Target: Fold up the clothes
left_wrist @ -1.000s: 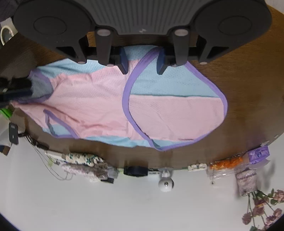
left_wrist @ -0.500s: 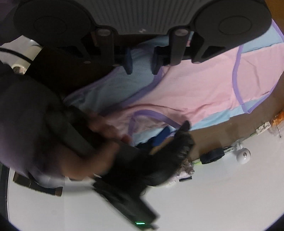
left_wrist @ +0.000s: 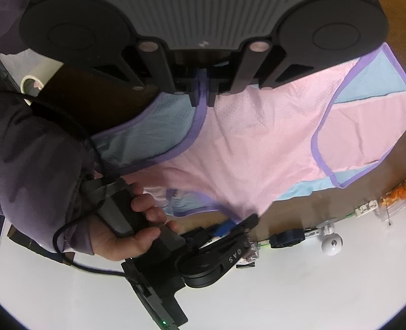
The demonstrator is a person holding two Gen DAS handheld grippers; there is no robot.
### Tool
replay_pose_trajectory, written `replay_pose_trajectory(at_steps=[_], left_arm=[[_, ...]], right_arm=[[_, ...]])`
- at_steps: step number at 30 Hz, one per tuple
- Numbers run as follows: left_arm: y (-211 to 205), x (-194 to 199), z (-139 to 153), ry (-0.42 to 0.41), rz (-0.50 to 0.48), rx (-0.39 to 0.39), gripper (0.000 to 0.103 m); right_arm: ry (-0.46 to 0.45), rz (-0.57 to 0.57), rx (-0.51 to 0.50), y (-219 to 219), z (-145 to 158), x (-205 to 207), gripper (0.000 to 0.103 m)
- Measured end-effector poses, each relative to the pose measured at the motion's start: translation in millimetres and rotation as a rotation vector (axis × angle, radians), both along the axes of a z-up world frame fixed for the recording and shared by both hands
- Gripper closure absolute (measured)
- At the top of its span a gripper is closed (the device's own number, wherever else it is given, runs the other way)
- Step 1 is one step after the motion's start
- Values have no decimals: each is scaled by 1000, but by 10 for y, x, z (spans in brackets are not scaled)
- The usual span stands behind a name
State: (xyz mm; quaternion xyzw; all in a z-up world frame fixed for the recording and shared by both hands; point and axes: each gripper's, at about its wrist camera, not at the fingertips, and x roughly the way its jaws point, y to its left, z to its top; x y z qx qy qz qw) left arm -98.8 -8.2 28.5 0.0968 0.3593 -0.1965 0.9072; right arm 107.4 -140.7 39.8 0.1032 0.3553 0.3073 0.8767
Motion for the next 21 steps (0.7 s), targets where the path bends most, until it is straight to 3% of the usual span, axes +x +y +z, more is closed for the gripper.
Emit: replay_pose_trajectory(at_steps=[1, 5, 6, 8, 10, 12, 15, 16, 17, 21], left_arm=[[24, -9, 13, 0, -4, -8, 101], [85, -14, 19, 4, -18, -28, 101], [93, -9, 7, 8, -17, -28, 101], [91, -4, -5, 11, -14, -33, 101], [103, 8, -9, 14, -11, -38, 100], [99, -3, -5, 16, -4, -45, 100], [108, 2, -4, 18, -1, -52, 97], [110, -5, 10, 14, -4, -58, 96], [111, -13, 24, 10, -7, -64, 95], [52, 46, 78, -20, -11, -99, 91]], right_arm=[[33, -6, 3, -28, -12, 17, 54], [212, -47, 72, -178, -165, 170, 56], [246, -50, 99, -198, -221, 207, 59], [250, -37, 72, -130, -275, 201, 91], [223, -15, 14, -32, -286, 143, 97], [165, 13, -59, 50, -219, -5, 98], [75, 22, -119, -22, -46, -280, 84], [47, 10, -131, -92, 25, -382, 61], [16, -6, -141, -176, 98, -493, 50], [-45, -18, -168, -523, 223, -905, 50]])
